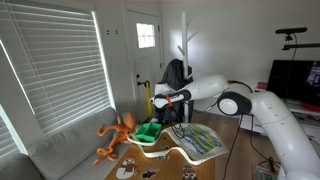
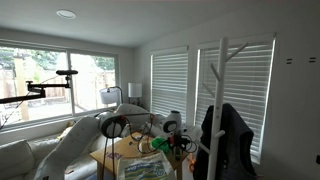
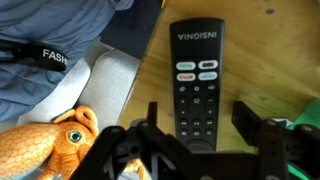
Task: Put the black remote in the green lunchbox
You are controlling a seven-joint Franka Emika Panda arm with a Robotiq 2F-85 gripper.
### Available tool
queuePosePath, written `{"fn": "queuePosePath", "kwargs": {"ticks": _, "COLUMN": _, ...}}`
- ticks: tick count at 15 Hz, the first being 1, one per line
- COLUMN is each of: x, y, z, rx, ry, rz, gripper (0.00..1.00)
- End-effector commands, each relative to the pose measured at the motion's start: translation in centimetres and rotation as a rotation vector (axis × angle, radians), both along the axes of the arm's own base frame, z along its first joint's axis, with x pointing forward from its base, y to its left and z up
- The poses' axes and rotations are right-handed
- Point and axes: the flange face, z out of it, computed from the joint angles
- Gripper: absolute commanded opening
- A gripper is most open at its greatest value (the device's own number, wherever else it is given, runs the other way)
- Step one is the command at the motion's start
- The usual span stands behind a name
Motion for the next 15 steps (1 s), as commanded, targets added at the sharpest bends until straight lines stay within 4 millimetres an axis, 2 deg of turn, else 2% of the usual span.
{"fn": "queuePosePath", "kwargs": {"ticks": 1, "x": 0.0, "y": -0.3, "z": 0.3, "rx": 0.029, "ry": 0.012, "rz": 0.019, "gripper": 0.47}}
{"fn": "queuePosePath", "kwargs": {"ticks": 5, "x": -0.2, "y": -0.4, "z": 0.6, "rx": 0.035, "ry": 0.017, "rz": 0.025, "gripper": 0.19}}
{"fn": "queuePosePath", "kwargs": {"ticks": 6, "x": -0.4, "y": 0.0, "z": 1.1, "rx": 0.025, "ry": 0.013, "rz": 0.038, "gripper": 0.17}}
{"fn": "queuePosePath", "kwargs": {"ticks": 11, "x": -1.7, "y": 2.3, "z": 5.4, "rx": -0.111, "ry": -0.073, "rz": 0.089, "gripper": 0.17}}
{"fn": "queuePosePath", "kwargs": {"ticks": 14, "x": -2.9, "y": 5.1, "z": 8.3, "rx": -0.205, "ry": -0.13, "rz": 0.19, "gripper": 0.17}}
{"fn": "queuePosePath", "kwargs": {"ticks": 15, "x": -3.2, "y": 6.4, "z": 8.6, "rx": -0.206, "ry": -0.096, "rz": 0.26, "gripper": 0.17}}
